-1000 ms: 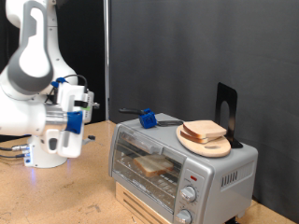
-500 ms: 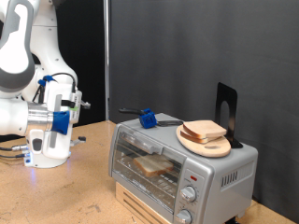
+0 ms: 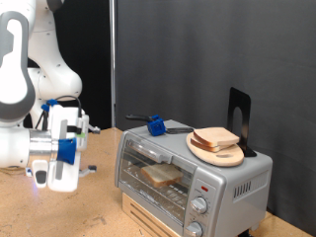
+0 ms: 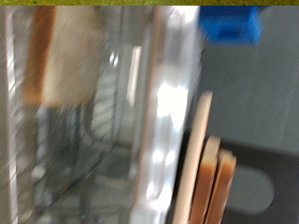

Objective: Make a piece of toast with the oven

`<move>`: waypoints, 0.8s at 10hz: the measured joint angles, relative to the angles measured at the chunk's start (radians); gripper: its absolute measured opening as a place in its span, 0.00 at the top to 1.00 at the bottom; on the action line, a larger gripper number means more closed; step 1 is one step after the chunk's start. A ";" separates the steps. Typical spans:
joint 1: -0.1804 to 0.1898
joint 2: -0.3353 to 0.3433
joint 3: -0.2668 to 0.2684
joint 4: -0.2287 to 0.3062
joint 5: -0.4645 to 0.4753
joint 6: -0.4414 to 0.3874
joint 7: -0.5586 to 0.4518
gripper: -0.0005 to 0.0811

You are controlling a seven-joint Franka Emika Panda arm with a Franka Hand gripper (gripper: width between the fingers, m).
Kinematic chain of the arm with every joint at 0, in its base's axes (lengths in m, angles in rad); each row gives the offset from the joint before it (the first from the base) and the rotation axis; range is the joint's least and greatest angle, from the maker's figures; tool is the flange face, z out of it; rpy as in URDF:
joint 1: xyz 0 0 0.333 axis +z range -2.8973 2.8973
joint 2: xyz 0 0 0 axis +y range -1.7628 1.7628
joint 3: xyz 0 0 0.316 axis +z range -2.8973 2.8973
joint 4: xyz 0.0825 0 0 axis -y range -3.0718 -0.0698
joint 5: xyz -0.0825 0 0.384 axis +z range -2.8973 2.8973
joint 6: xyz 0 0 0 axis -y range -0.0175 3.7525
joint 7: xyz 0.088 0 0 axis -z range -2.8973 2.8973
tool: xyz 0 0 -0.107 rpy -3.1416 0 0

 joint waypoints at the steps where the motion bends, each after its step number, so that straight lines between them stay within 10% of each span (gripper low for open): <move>1: 0.007 0.031 0.009 0.023 0.031 0.041 -0.008 0.00; 4: 0.038 0.114 0.037 0.084 0.151 0.201 -0.055 0.00; 8: 0.062 0.138 0.045 0.136 0.050 0.176 0.107 0.00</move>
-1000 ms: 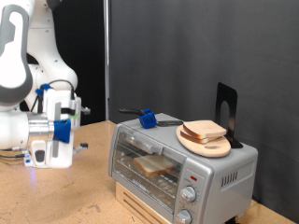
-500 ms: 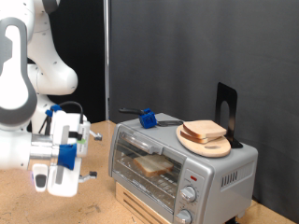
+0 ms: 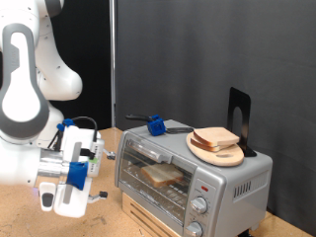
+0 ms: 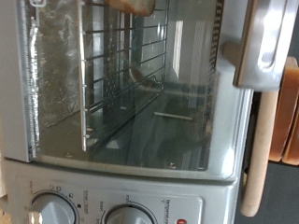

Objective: Make a piece of toast with the oven

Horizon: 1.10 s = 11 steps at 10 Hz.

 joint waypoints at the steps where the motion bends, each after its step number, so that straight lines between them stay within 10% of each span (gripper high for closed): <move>1: 0.020 0.033 0.007 0.043 -0.023 -0.004 0.043 0.00; 5: 0.069 0.169 0.034 0.186 0.007 0.058 0.029 0.00; 11: 0.082 0.282 0.030 0.354 -0.133 -0.072 0.031 0.00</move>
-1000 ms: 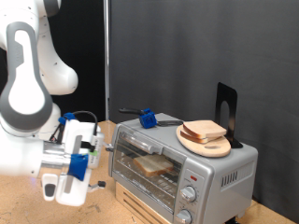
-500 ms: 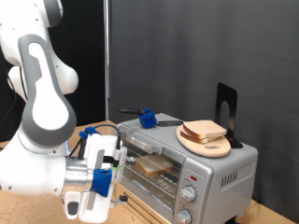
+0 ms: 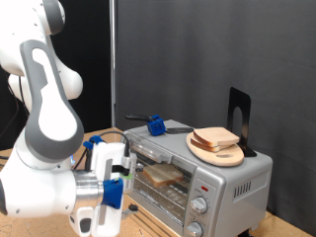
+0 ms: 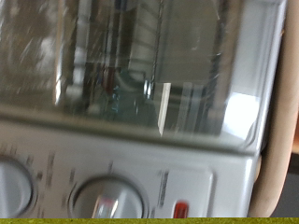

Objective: Make a piece of toast with the oven

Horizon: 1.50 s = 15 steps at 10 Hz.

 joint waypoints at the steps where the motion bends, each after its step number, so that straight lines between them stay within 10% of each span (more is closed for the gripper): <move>1: 0.007 0.038 0.004 0.042 0.002 0.018 -0.038 0.00; 8: 0.044 0.291 0.009 0.334 0.059 0.069 0.020 0.00; 15: 0.074 0.359 0.040 0.382 0.072 0.102 0.034 0.00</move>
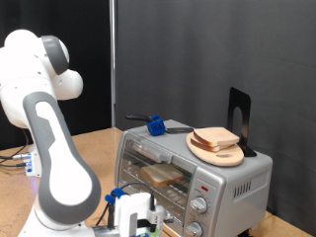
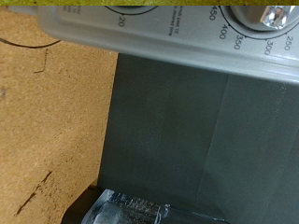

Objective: Make a piece of toast with the oven

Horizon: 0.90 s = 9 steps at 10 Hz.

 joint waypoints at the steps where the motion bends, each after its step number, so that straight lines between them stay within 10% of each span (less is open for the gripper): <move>1: 0.009 0.004 0.004 0.000 0.004 0.012 0.001 0.00; 9: 0.055 0.013 0.020 -0.017 0.012 0.056 0.010 0.00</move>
